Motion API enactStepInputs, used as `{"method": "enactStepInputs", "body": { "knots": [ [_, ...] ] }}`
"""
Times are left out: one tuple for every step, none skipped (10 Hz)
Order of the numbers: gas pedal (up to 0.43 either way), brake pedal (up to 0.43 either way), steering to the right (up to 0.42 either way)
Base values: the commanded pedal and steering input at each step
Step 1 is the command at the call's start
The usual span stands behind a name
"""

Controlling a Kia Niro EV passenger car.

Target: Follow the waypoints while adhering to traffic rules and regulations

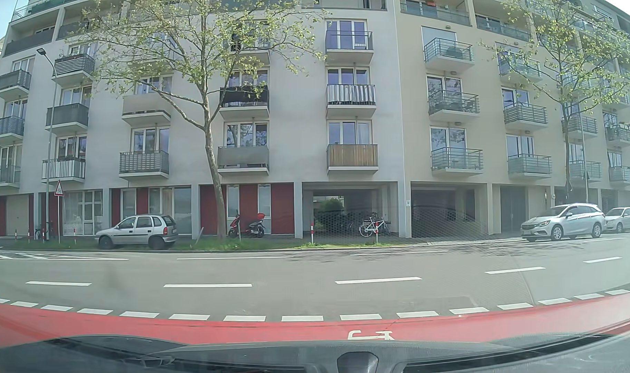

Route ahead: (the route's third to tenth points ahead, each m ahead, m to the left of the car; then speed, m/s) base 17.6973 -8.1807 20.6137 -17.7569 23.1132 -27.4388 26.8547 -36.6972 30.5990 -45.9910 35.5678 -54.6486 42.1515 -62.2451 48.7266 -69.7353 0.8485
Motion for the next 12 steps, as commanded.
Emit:
{"method": "enactStepInputs", "body": {
  "knots": [
    [0.130, 0.000, 0.116],
    [0.130, 0.000, 0.124],
    [0.138, 0.000, 0.136],
    [0.150, 0.000, 0.153],
    [0.157, 0.000, 0.167],
    [0.169, 0.000, 0.184],
    [0.169, 0.000, 0.202],
    [0.177, 0.000, 0.216],
    [0.189, 0.000, 0.231],
    [0.197, 0.000, 0.246],
    [0.197, 0.000, 0.257],
    [0.209, 0.000, 0.266]
  ]
}}
